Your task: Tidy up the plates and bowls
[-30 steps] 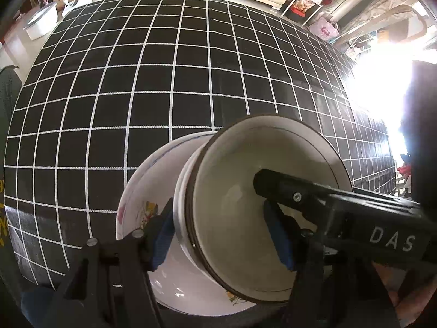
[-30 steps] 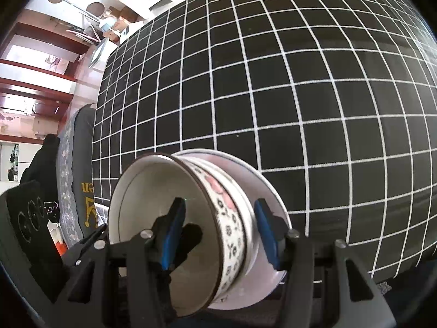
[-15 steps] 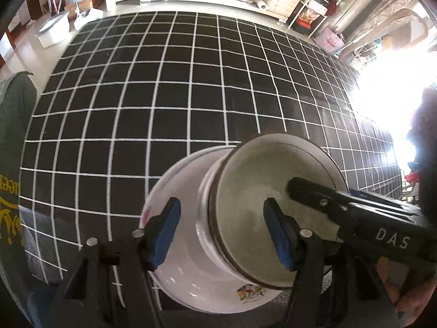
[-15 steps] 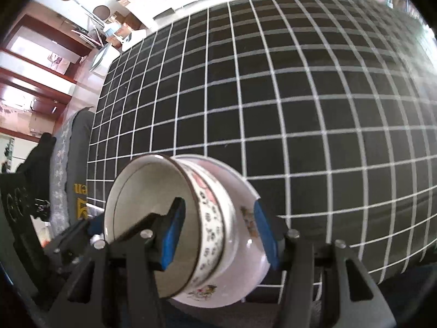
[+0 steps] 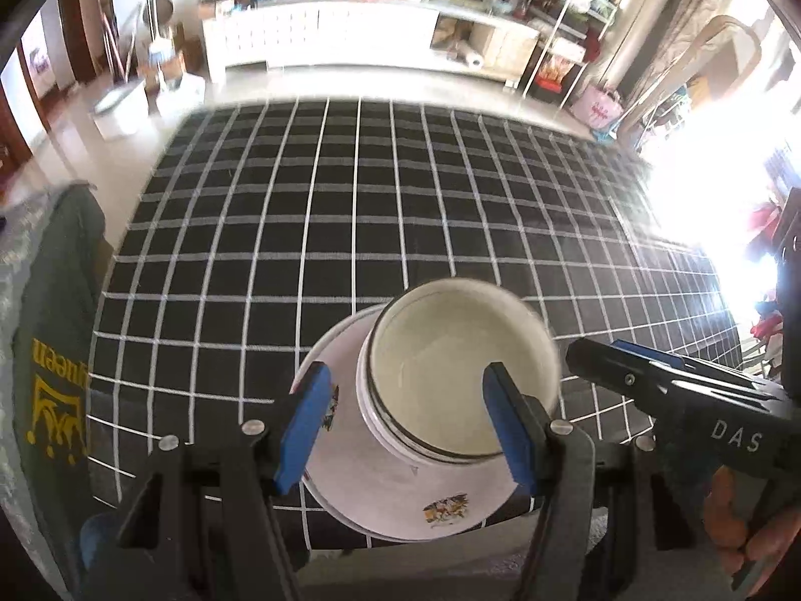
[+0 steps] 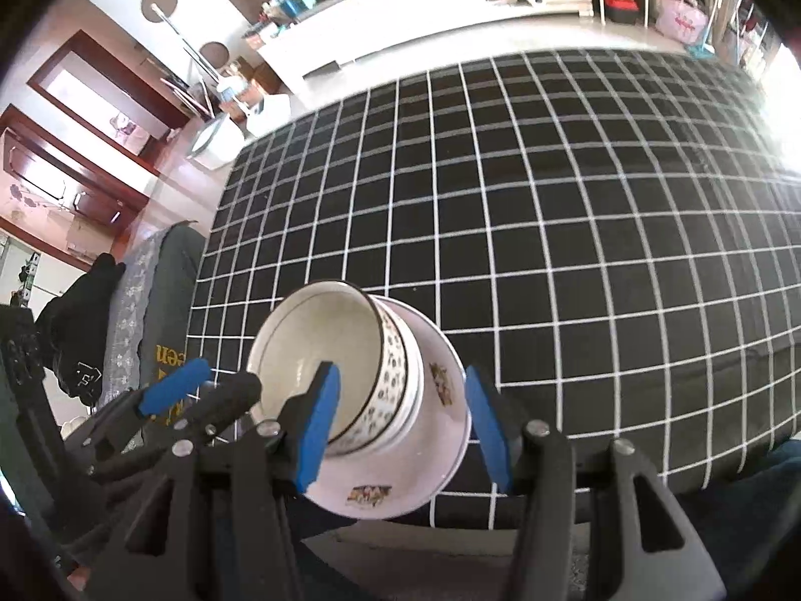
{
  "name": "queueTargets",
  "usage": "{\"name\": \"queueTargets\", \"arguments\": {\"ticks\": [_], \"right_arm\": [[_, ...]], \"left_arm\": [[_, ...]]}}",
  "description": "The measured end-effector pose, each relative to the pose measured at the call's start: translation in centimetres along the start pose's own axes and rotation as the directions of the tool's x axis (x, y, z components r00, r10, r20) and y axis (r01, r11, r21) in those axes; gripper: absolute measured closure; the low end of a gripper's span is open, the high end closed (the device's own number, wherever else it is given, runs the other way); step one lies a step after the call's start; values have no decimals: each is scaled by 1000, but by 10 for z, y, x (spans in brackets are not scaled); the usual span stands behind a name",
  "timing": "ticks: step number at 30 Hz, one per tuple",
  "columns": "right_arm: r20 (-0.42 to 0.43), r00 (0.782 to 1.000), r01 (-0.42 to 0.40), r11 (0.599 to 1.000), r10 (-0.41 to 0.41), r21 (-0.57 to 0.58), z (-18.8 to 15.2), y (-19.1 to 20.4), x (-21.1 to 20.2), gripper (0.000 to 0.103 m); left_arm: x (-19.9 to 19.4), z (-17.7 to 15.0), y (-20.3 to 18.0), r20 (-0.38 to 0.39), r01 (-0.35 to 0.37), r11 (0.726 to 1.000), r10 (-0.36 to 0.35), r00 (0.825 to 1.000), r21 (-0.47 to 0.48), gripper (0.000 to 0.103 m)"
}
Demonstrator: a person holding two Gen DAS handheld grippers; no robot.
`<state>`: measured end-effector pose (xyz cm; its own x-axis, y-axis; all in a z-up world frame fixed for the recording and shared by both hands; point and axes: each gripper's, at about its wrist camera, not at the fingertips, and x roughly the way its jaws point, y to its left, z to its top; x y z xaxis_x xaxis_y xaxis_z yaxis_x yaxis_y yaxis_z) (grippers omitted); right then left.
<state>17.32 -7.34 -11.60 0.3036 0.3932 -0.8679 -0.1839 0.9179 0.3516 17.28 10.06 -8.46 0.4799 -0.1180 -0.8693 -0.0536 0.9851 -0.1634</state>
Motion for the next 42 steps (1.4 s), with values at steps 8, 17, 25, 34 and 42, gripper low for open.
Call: {"name": "queueTargets", "arguments": {"ticks": [8, 17, 25, 34, 42], "right_arm": [[138, 990, 52, 995, -41, -80, -30, 3, -58, 46], [350, 935, 121, 977, -53, -176, -80, 15, -119, 38], [520, 848, 212, 965, -103, -155, -116, 7, -159, 15], [611, 786, 251, 951, -91, -182, -164, 5, -182, 0], [644, 759, 277, 943, -96, -185, -195, -1, -187, 0]], "left_arm": [[-66, -33, -30, 220, -98, 993, 80, 972, 71, 42], [-132, -81, -67, 411, -183, 976, 120, 904, 116, 35], [-175, -123, -91, 503, -185, 975, 98, 859, 127, 33], [-198, -168, -103, 577, -204, 969, 88, 812, 139, 33], [-204, -192, -105, 648, -245, 964, 118, 753, 108, 19]]}}
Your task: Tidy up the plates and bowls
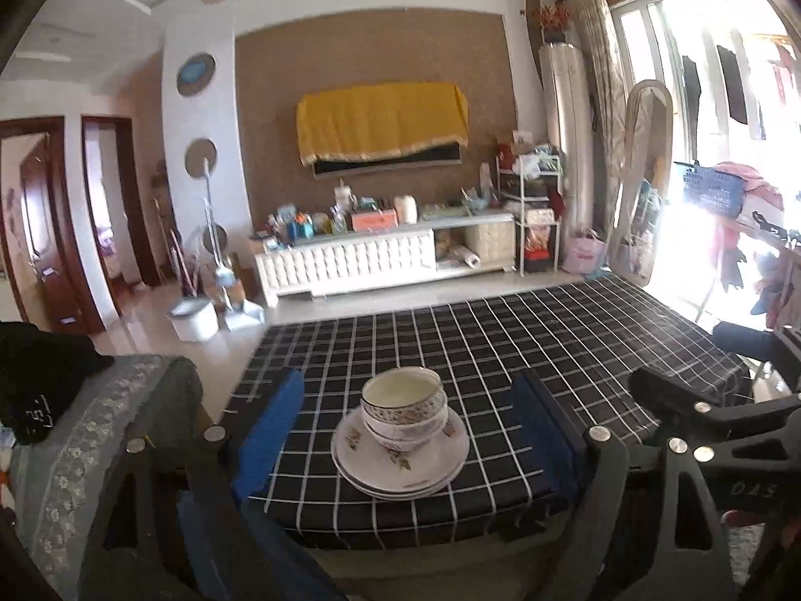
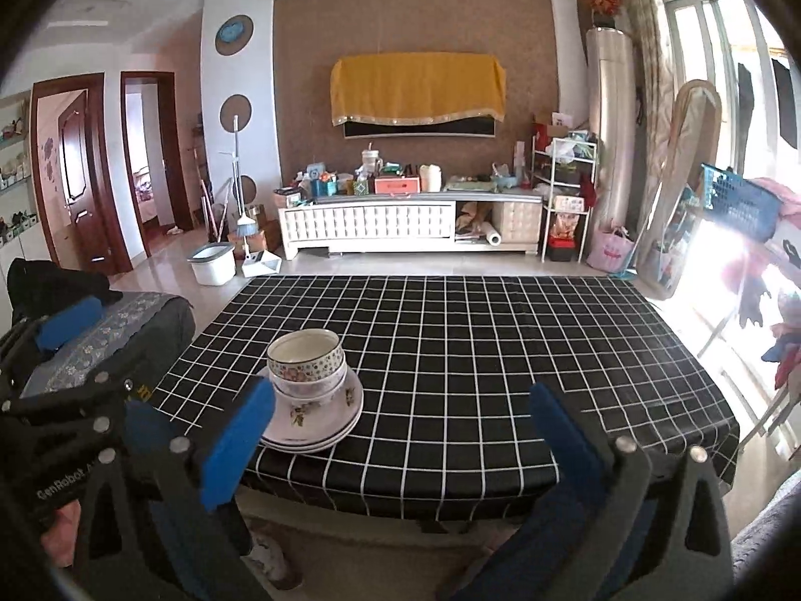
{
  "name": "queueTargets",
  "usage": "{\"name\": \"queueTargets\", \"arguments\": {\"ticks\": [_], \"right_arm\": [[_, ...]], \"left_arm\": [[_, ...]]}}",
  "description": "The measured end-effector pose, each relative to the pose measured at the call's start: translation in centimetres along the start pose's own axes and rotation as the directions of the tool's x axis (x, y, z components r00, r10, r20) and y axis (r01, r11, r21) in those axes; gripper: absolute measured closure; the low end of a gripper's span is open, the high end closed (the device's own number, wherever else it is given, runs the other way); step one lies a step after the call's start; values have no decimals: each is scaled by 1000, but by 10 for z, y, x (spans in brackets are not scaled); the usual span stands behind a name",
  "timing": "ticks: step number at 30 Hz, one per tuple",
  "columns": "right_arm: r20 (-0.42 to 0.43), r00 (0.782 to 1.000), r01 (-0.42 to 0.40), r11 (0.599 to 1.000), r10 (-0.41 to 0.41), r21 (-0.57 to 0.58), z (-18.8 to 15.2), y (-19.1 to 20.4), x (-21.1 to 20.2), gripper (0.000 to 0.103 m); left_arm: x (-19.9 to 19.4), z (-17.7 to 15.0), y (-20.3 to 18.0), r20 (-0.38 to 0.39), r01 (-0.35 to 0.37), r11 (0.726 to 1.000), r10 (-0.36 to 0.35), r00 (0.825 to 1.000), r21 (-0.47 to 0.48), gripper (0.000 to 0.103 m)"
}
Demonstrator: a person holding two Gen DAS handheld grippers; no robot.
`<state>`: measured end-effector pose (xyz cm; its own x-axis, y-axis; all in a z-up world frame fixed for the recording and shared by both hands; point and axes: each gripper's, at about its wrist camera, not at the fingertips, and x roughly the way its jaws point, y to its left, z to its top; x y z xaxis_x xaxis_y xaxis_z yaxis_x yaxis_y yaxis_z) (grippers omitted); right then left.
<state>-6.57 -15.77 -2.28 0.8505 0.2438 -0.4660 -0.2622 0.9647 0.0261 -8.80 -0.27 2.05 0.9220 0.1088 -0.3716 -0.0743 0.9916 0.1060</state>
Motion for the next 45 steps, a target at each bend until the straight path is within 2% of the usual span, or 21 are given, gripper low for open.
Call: {"name": "queueTargets", "arguments": {"ticks": [1, 3, 11, 22, 30, 33, 45], "right_arm": [[4, 1000, -1, 1000, 1, 5, -3, -1, -4, 0], [12, 1000, 5, 1000, -5, 5, -6, -3, -8, 0], [55, 998, 15, 1000, -14, -24, -16, 3, -23, 0], [33, 999, 43, 998, -42, -44, -21, 5, -18, 0], [31, 999, 16, 999, -14, -51, -23, 5, -19, 0], [59, 998, -15, 998, 18, -57, -23, 5, -23, 0], [54, 998, -20, 998, 24, -64, -22, 8, -22, 0]], "left_arm": [[1, -2, 0, 0, -2, 1000, 2, 1000, 1, 17], [-2, -5, -1, -8, -2, 1000, 2, 1000, -9, 8], [-10, -15, 2, -7, -10, 999, 9, 1000, -47, 2], [-13, -22, 5, -22, 21, 998, -22, 1000, -62, 2], [-15, -25, 6, -31, 15, 997, -17, 999, -71, 2], [-16, -26, 8, -35, 14, 997, -17, 999, -77, 2], [-18, -26, 11, -44, 23, 996, -27, 999, -91, 2]]}}
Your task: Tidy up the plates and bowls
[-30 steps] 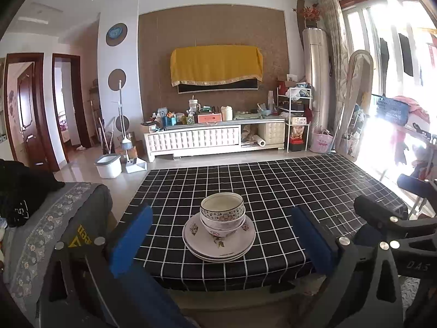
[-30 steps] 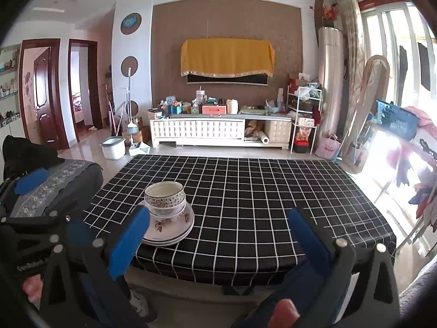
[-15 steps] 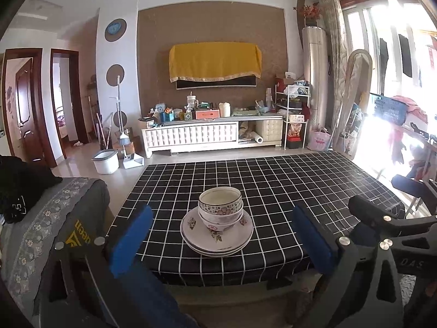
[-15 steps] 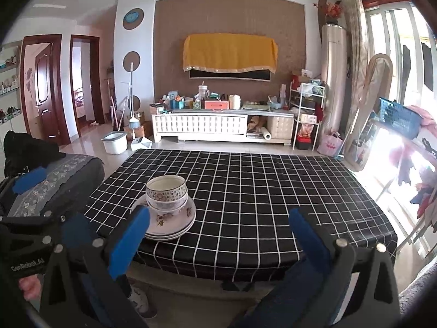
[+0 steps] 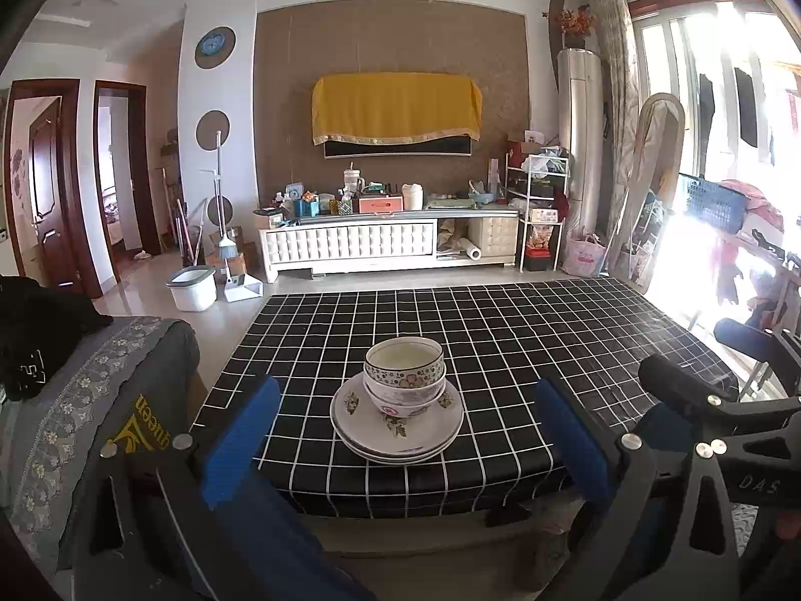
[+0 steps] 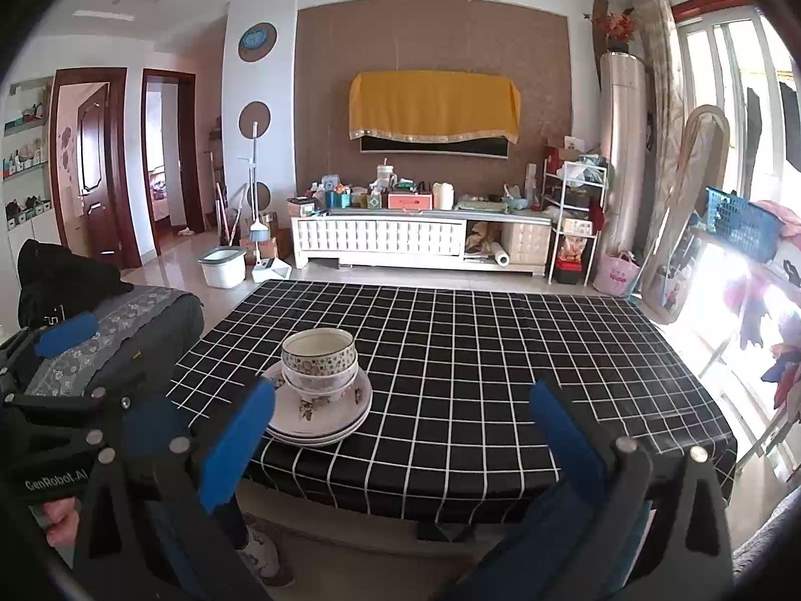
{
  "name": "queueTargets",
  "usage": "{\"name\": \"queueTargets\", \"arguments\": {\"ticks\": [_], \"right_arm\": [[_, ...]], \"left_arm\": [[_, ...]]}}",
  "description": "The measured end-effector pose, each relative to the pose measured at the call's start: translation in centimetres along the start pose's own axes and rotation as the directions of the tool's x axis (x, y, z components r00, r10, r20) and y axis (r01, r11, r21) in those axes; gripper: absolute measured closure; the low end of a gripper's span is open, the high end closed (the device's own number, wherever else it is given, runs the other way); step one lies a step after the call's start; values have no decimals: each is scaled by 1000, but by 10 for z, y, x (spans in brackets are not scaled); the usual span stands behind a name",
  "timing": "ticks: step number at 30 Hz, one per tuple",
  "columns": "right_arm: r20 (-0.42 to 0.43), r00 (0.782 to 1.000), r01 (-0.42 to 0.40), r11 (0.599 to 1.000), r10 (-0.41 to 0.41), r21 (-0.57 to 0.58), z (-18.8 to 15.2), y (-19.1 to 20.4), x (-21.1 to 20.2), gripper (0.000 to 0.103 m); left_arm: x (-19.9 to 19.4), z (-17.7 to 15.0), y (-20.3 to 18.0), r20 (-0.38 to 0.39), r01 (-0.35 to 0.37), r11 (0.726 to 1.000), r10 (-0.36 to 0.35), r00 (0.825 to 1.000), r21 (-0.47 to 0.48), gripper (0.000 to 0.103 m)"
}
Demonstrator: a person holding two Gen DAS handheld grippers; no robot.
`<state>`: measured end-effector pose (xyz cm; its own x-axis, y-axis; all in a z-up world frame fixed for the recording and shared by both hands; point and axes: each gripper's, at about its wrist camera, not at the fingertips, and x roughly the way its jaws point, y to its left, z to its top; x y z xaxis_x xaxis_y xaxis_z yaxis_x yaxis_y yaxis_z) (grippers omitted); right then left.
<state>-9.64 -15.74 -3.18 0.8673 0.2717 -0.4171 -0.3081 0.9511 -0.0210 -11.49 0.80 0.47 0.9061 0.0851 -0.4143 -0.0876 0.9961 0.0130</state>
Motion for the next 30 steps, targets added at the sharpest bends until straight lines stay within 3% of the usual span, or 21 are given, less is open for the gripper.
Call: {"name": "queueTargets", "arguments": {"ticks": [15, 30], "right_arm": [[-17, 1000, -2, 1000, 3, 21, -1, 2, 5, 0], [-20, 999, 33, 999, -32, 14, -4, 1, 5, 0]], "left_arm": [[-4, -1, 1, 11, 10, 1000, -10, 1000, -6, 2], [5, -6, 2, -30, 16, 1000, -17, 999, -24, 2]]}}
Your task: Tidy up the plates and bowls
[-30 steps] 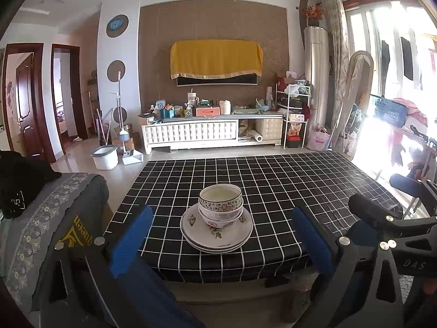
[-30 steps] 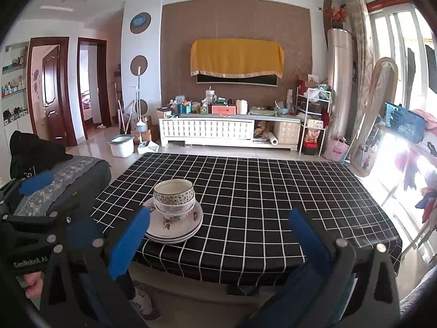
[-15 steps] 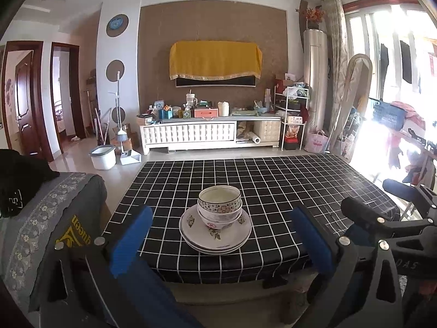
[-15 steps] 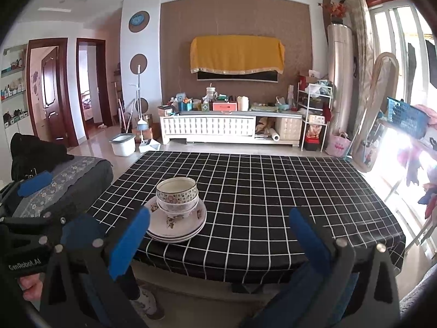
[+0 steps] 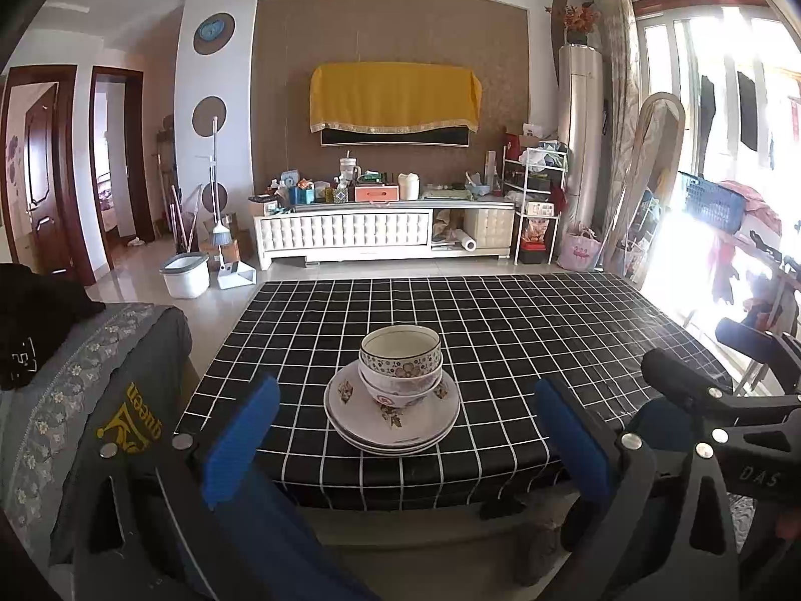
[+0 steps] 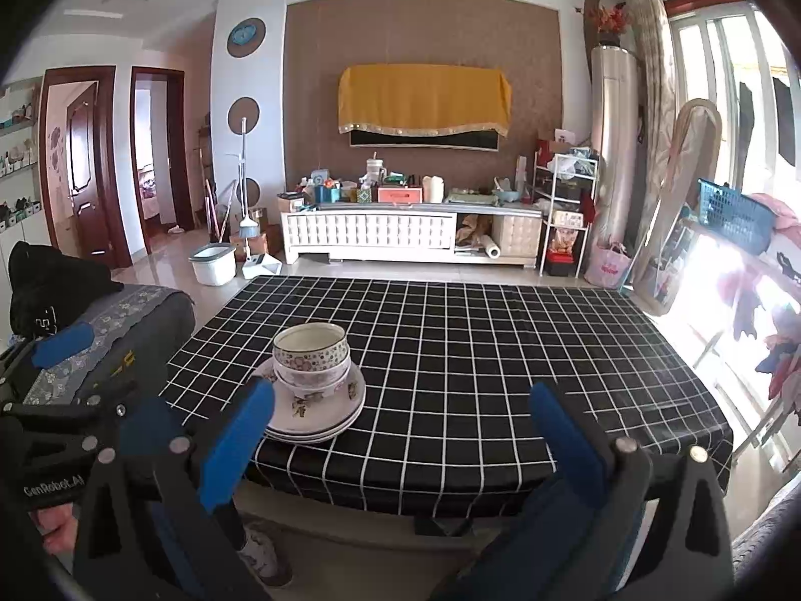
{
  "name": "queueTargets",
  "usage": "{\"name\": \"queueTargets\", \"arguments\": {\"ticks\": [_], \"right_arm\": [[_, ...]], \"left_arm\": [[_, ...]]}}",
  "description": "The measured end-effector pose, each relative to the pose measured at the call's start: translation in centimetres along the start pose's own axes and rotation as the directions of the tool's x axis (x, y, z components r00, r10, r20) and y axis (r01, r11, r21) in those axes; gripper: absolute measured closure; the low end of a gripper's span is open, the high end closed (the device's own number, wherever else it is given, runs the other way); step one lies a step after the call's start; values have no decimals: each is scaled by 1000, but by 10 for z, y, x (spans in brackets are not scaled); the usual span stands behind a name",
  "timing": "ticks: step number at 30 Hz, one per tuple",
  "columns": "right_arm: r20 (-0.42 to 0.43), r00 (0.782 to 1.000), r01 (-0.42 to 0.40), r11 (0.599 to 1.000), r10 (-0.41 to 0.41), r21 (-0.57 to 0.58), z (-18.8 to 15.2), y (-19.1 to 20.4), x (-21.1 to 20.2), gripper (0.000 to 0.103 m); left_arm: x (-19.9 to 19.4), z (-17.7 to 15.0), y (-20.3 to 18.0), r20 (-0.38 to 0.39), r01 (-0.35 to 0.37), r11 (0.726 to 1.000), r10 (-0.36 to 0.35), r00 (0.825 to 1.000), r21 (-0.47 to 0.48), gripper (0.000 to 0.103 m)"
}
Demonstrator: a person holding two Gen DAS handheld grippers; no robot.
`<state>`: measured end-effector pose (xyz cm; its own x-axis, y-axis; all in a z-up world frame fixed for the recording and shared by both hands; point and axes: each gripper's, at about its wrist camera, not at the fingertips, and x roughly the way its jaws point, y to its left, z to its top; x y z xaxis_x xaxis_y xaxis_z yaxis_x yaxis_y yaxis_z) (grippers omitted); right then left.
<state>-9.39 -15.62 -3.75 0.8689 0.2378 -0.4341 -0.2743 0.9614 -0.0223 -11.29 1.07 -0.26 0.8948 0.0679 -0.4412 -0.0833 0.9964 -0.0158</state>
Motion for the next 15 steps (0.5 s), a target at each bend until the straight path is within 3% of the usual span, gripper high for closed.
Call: {"name": "queueTargets", "arguments": {"ticks": [15], "right_arm": [[-18, 1000, -10, 1000, 10, 3, -4, -2, 4, 0]], "left_arm": [[2, -5, -1, -15, -19, 1000, 19, 1000, 0, 2]]}}
